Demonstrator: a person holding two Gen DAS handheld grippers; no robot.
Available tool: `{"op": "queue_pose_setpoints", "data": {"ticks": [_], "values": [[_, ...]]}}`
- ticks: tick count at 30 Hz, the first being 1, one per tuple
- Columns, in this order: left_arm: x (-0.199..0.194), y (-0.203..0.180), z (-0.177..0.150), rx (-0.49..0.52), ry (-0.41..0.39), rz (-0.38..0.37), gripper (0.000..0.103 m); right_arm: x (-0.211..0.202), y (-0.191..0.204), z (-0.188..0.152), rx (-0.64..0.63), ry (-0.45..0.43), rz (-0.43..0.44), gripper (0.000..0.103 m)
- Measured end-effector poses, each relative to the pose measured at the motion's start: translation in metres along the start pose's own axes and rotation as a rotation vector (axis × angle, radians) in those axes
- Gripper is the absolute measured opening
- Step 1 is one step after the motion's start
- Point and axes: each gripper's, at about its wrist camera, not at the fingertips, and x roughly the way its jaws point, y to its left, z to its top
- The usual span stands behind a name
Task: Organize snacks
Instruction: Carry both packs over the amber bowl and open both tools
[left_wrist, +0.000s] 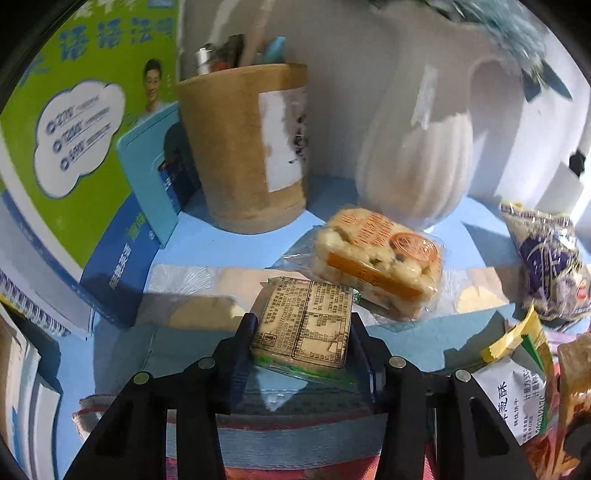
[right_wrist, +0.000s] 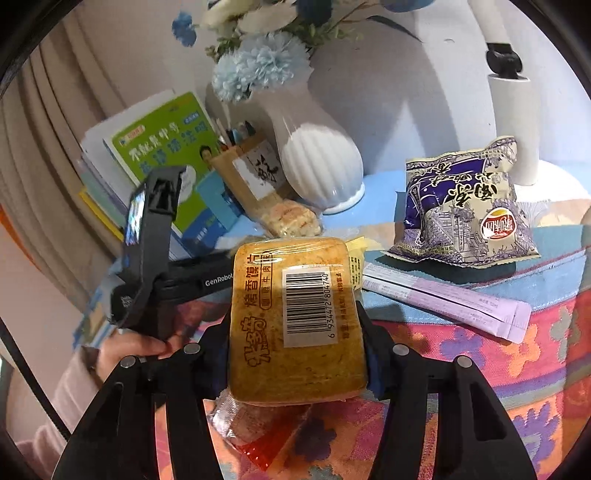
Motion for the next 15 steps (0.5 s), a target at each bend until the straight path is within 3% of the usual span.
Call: {"op": "queue_pose_setpoints", "data": {"ticks": [8,15], "values": [[-0.012,0.024,0.003,-0.070,-0.060,-0.030,0.046,-0.014,-0.008,0.003,0.066,-0.052,0.083,0.054],[-0.028,0.023,-0.005,-0.091,-0.094,-0.001,0.046,-0.017,-0.007,0.004,0.061,-0.060,0.082,0.054]]}}
